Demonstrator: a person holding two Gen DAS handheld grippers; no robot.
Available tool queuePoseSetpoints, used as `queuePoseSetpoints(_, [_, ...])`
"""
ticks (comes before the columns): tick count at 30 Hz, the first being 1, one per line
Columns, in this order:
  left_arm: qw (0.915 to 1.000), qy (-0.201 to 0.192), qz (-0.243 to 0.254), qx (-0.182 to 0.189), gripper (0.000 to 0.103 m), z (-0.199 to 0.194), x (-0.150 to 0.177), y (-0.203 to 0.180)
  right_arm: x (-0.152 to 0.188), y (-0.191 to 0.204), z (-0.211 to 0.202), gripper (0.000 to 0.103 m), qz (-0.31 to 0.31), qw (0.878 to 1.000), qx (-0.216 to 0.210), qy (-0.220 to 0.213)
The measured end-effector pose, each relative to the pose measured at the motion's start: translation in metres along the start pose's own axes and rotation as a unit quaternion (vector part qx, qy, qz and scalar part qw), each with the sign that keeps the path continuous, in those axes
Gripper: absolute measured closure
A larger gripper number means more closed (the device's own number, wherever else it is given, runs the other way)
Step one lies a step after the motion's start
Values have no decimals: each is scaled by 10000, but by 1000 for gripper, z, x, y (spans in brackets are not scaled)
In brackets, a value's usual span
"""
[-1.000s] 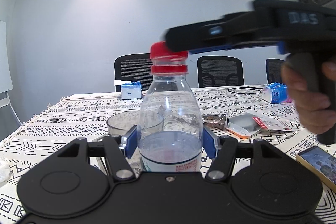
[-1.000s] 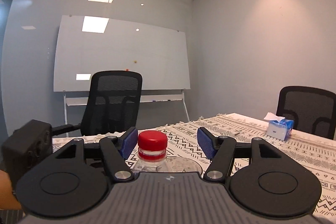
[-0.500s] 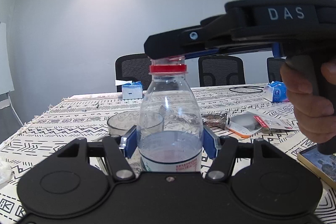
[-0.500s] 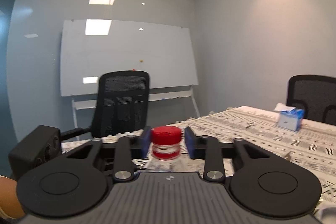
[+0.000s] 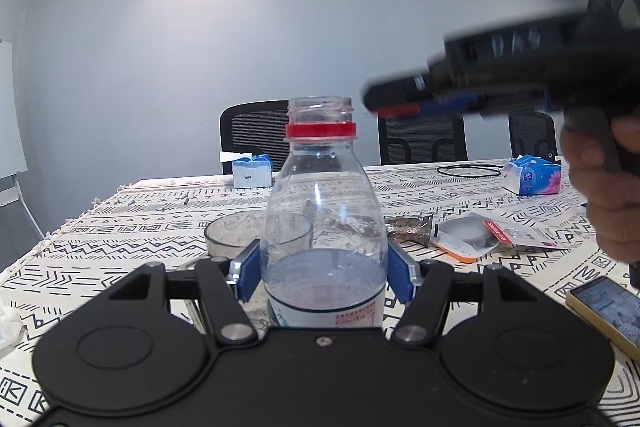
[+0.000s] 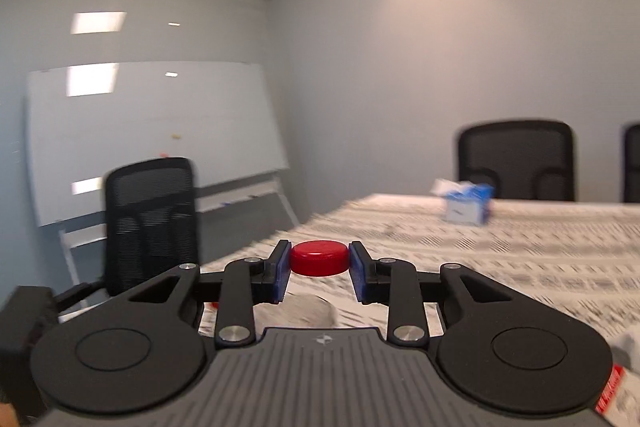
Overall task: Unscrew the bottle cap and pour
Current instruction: 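Lift the loosened red cap off the bottle neck with the right gripper, then lower the red cap onto the table and open the right gripper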
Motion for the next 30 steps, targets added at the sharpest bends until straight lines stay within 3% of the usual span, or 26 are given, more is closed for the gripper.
queuePoseSetpoints(7, [9999, 110, -29, 33, 31, -2, 0, 0, 60, -16, 32, 73, 220, 9874, 1034, 1179])
queuePoseSetpoints(12, [9998, 122, -144, 62, 24, -10, -2, 6, 89, -14, 44, 73, 178, 9777, 1391, 1565])
queuePoseSetpoints(20, [9997, -122, -203, 64, 21, -35, -6, 9, 107, -4, 46, 71, 296, 9681, 1670, 1843])
queuePoseSetpoints(23, [9993, -160, -332, 93, 19, -46, -6, 12, 108, -9, 55, 61, 344, 9669, 1755, 1818])
queuePoseSetpoints(30, [9984, -250, -508, -83, 18, -69, -8, 16, 110, 3, 38, 55, 636, 9702, 1662, 1647])
Point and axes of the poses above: each gripper's, at about its wrist camera, not at the fingertips, and z roughly the way its jaws point, y to its left, x to its underside, the point moved 5 cm from there along z, roughly the way its jaws point, and after that the axes turned 2 degrees about x, right-handed, at the moved point
